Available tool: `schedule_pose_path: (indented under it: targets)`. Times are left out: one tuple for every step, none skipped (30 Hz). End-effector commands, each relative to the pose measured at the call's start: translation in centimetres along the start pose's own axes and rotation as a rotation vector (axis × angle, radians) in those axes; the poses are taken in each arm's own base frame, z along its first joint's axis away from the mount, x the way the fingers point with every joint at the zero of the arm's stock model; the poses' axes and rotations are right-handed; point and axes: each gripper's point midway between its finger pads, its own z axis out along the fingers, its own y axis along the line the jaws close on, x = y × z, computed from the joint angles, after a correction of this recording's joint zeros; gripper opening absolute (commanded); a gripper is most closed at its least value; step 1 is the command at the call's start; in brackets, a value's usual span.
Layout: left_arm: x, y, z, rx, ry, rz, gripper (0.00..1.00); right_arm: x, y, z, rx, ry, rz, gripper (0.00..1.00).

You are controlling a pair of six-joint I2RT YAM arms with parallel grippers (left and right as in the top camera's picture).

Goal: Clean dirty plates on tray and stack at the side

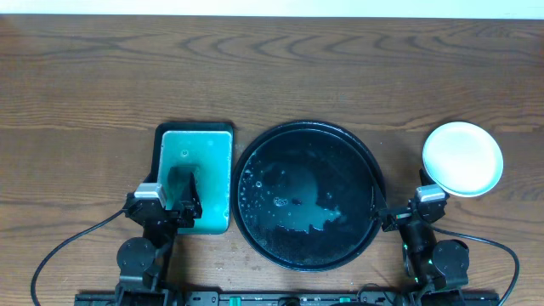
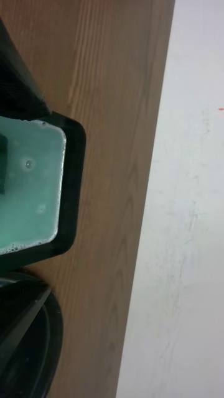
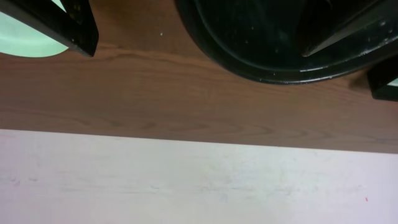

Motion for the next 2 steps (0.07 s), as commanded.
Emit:
schedule_pose_path:
  targets:
    - [1.5,0.65,0.14,-0.026,0.039,0.014,0.82,0.05,-0.07,-0.02,0.005,0.0,0.009,0.99]
    - [1.5,0.65,0.14,-0.026,0.039,0.013,0.82,0.05,-0.07,-0.02,0.005,0.0,0.009,0.99]
